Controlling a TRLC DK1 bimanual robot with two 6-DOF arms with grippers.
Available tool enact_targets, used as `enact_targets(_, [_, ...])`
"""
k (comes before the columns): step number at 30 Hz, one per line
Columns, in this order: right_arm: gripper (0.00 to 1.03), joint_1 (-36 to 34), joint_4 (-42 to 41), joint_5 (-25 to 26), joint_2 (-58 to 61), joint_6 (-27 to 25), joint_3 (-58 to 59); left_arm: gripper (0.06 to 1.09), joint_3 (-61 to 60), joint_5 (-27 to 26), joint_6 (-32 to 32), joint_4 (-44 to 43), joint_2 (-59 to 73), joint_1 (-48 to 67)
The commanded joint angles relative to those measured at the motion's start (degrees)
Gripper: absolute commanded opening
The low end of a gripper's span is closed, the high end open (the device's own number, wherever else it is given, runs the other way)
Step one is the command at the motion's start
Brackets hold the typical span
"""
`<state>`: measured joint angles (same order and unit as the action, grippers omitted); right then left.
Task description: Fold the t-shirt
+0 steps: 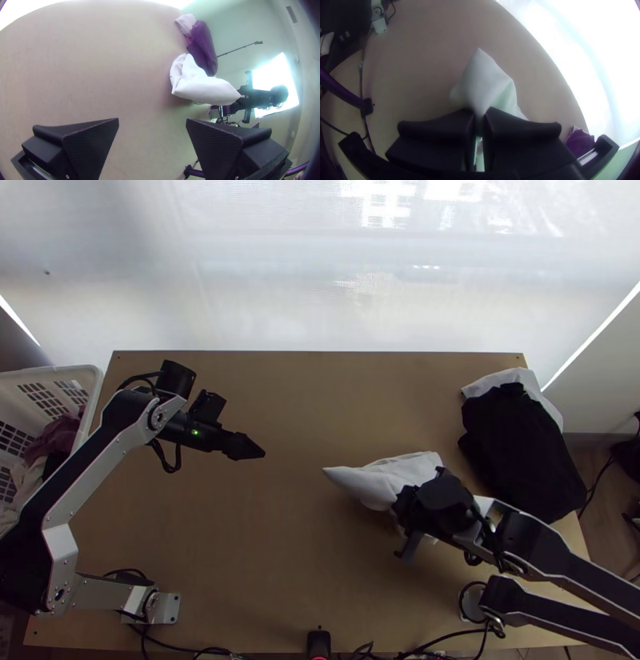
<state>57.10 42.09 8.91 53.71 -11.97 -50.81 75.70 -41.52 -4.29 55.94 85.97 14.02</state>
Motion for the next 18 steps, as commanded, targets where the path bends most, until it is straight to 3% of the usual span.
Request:
enact_targets(1, [0.02, -6.12, 2.56, -2.40, -2.47, 1.33, -4.21, 1.04, 0.94, 0.12, 0.43, 0.04, 0.25, -0.31])
enact_targets(18, [0.02, -16.58, 10.21, -2.93, -5.64, 2.83, -15.81, 1.04, 2.78, 0.30, 0.87, 0.48, 0.69, -0.31])
